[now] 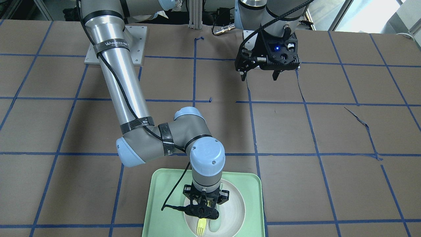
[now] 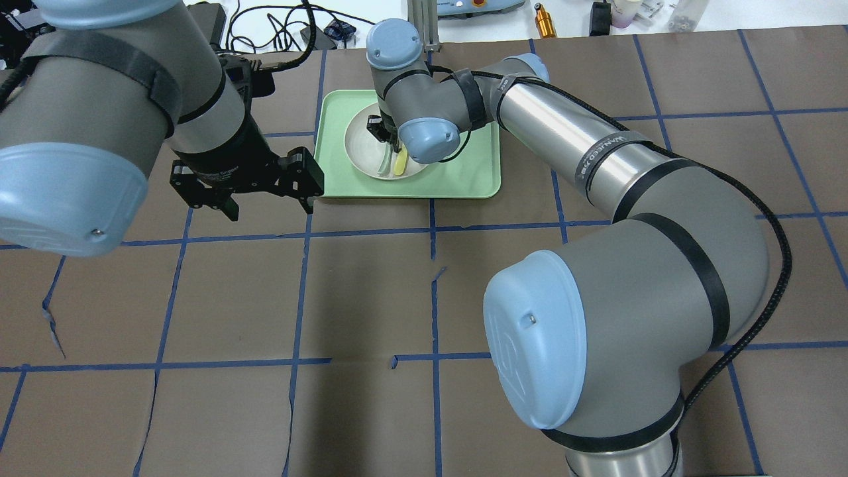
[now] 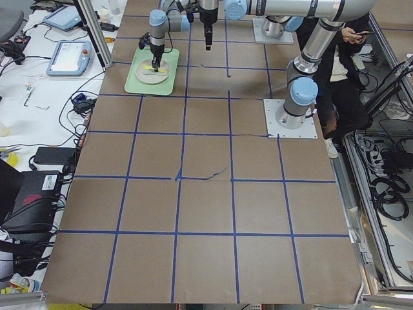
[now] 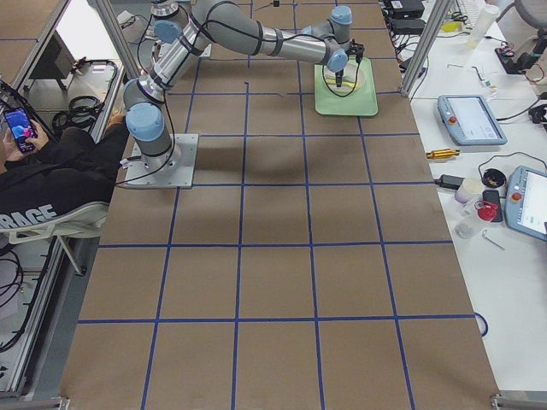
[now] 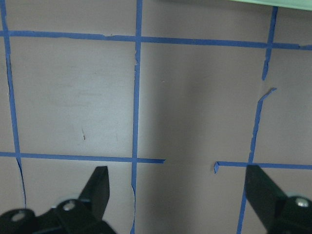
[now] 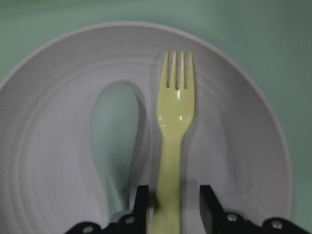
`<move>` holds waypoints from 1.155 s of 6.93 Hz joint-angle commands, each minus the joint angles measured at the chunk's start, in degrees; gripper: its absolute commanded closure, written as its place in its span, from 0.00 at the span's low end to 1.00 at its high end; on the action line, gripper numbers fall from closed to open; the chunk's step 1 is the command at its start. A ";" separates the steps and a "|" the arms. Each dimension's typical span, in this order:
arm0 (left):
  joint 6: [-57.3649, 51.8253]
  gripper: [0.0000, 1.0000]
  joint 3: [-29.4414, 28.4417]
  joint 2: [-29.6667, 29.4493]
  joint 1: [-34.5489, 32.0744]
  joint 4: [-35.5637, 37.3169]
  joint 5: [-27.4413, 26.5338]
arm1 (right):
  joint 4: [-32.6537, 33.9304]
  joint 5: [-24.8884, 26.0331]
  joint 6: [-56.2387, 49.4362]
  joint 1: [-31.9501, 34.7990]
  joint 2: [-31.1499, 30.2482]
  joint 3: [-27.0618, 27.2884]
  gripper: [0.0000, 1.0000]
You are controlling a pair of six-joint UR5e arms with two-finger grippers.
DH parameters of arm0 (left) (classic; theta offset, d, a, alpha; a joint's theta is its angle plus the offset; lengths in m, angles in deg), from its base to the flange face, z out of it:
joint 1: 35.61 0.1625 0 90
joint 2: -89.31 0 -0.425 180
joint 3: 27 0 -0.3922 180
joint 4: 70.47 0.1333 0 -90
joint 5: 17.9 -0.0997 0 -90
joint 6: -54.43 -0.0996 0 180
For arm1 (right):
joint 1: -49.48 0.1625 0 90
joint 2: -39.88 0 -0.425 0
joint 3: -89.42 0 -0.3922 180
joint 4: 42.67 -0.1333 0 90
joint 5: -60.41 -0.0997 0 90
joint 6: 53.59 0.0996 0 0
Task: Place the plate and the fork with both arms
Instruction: 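Lift the yellow fork with the right gripper and lower it beside the plate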
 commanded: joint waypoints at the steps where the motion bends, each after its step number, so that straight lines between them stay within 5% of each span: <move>1: 0.00 0.00 0.01 -0.02 0.00 0.04 0.04 | -0.12 0.00 -0.14 0.00 0.03 0.37 0.69; 2: 0.00 0.00 0.01 -0.11 0.00 0.04 0.13 | -0.12 0.09 -0.49 0.00 -0.23 1.16 0.85; 3: 0.00 0.00 0.01 -0.11 0.00 0.04 0.13 | -0.12 0.00 -0.58 0.00 -0.49 1.08 0.90; 6: 0.00 0.00 -0.16 -0.11 0.00 0.13 0.13 | -0.73 -0.18 -8.45 -1.39 -5.93 2.30 0.92; 8: 0.00 0.00 0.01 -0.20 0.00 0.13 0.13 | -0.82 -0.26 -20.04 -6.91 -10.22 8.94 0.92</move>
